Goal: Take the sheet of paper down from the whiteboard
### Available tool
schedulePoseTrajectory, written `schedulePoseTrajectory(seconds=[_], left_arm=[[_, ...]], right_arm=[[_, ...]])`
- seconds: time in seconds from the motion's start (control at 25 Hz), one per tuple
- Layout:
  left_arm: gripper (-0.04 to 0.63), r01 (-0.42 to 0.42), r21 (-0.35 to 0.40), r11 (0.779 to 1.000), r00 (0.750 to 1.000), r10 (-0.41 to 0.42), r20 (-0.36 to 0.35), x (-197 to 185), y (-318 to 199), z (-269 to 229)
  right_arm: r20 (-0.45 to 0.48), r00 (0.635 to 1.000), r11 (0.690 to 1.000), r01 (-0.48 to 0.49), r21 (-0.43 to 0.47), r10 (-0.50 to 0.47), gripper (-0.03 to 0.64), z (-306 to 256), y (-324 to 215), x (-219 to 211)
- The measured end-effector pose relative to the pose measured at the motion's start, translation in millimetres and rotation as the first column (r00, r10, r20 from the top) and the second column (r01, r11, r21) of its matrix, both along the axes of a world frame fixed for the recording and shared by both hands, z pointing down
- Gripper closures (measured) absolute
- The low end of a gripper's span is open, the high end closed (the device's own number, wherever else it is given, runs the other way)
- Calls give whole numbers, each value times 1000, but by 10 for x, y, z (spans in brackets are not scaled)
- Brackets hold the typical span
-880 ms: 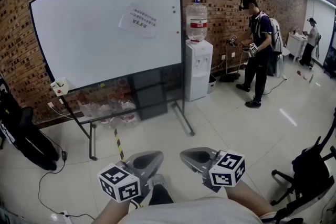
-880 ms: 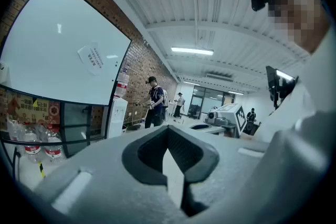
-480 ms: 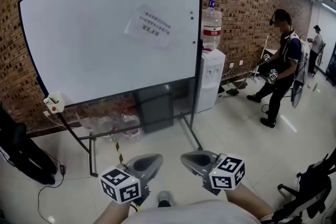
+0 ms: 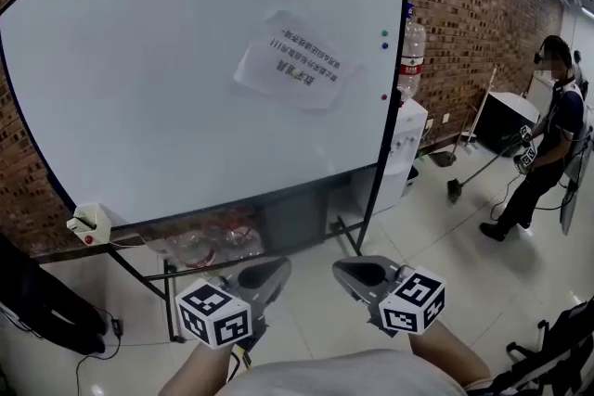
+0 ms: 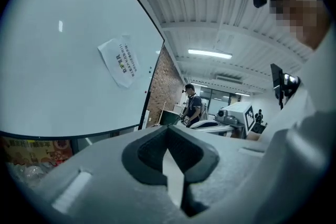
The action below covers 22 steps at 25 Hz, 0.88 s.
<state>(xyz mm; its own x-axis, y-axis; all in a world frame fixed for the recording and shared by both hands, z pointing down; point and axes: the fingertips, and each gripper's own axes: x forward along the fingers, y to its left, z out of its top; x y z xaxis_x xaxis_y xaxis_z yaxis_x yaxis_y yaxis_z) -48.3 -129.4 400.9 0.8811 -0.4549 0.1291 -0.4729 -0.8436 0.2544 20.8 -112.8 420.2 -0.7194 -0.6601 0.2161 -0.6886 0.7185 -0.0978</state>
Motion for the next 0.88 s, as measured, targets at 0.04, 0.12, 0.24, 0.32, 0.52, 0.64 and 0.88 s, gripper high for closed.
schedulePoseTrajectory(seconds=[0.04, 0.12, 0.24, 0.32, 0.52, 0.64, 0.88], left_arm=[[594, -4, 2, 1000, 1000, 4, 1, 40, -107, -8], [594, -8, 12, 1000, 1000, 8, 3, 102, -302, -23], [594, 3, 31, 1000, 1000, -3, 4, 172, -573, -60], [594, 14, 37, 999, 1000, -15, 11, 228, -797, -73], [594, 74, 71, 995, 997, -76, 33, 324, -1443, -279], [594, 94, 82, 992, 995, -96, 28, 443, -1814, -449], [594, 133, 109, 985, 991, -135, 9, 575, -2312, -691]], right_arm=[[-5, 1000, 1000, -10, 8, 10, 618, -8, -110, 62], [0, 1000, 999, -24, 21, 24, 618, -34, -322, 173], [31, 999, 999, -21, 43, 20, 618, -93, -643, 282], [57, 998, 999, 5, 49, -8, 618, -116, -891, 313], [43, 996, 992, 77, 105, -82, 618, -293, -1583, 392], [55, 990, 986, 122, 114, -129, 618, -469, -1980, 451], [0, 974, 962, 226, 153, -228, 618, -692, -2493, 382]])
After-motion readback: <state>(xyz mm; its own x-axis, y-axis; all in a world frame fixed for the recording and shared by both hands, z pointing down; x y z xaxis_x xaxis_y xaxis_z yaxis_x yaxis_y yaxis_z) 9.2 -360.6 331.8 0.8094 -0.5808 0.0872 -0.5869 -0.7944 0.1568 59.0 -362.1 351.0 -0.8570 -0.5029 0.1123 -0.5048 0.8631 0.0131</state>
